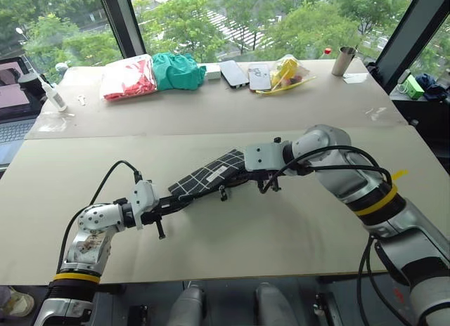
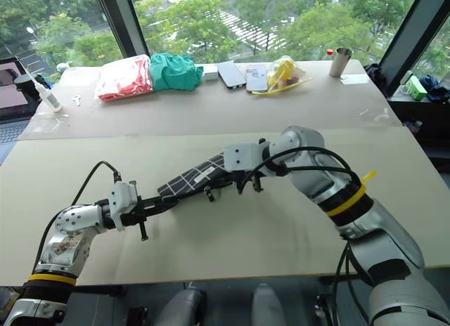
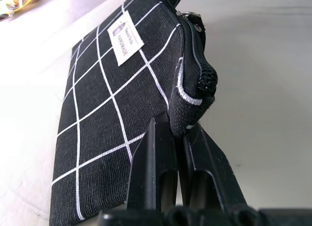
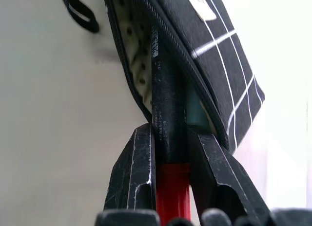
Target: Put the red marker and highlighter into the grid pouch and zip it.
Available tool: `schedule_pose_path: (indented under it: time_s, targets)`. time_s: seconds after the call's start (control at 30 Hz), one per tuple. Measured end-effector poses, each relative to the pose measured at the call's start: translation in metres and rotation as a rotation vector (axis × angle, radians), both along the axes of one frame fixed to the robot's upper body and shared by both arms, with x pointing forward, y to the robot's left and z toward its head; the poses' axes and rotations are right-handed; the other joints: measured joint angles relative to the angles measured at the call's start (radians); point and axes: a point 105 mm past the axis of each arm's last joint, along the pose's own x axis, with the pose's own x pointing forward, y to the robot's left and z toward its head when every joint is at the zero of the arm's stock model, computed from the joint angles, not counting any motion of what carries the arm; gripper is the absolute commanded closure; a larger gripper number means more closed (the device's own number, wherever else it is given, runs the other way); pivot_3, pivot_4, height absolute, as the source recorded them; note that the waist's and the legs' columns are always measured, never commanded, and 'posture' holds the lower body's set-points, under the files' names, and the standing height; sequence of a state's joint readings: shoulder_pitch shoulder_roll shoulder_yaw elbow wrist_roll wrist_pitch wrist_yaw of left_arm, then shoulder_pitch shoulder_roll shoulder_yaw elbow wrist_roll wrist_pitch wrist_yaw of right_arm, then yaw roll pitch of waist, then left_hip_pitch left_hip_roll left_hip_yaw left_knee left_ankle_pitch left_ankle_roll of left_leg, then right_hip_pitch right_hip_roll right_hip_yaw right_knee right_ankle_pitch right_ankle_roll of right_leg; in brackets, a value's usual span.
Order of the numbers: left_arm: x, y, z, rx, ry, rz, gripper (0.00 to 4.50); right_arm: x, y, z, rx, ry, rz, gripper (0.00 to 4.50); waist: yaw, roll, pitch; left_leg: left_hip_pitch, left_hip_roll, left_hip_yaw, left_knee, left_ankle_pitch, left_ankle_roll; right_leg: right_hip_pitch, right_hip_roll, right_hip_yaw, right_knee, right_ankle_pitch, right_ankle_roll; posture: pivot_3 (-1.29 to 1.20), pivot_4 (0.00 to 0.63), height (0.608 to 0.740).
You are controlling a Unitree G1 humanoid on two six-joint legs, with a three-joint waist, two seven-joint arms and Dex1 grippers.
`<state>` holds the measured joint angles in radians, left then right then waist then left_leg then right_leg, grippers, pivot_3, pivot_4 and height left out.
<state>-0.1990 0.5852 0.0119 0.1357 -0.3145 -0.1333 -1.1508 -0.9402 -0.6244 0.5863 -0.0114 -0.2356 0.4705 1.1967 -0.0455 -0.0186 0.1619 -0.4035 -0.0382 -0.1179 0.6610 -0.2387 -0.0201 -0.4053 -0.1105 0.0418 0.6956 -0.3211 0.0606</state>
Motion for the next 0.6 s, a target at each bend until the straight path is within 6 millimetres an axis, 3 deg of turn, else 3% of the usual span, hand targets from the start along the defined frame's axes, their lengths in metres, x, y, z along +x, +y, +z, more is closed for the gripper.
schedule_pose_path:
  time_s: [0.3,0.6]
  targets:
    - [0.004,0.002,-0.002,0.001,0.015,0.004,4.50,-0.014,0.047,0.001,0.098,-0.047,0.117,3.95,-0.001,0.000,0.000,0.000,0.000,-0.002,0.000,0.000,0.000,0.000,0.000,0.000,0.001,0.000,0.000,0.00,0.150,0.740]
    - [0.005,-0.001,0.001,-0.001,0.006,-0.012,4.50,-0.003,0.044,0.003,0.074,-0.100,0.139,3.95,-0.002,0.000,0.000,0.000,-0.001,-0.002,0.000,0.000,-0.001,0.000,0.000,0.000,0.001,0.000,0.000,0.00,0.150,0.740]
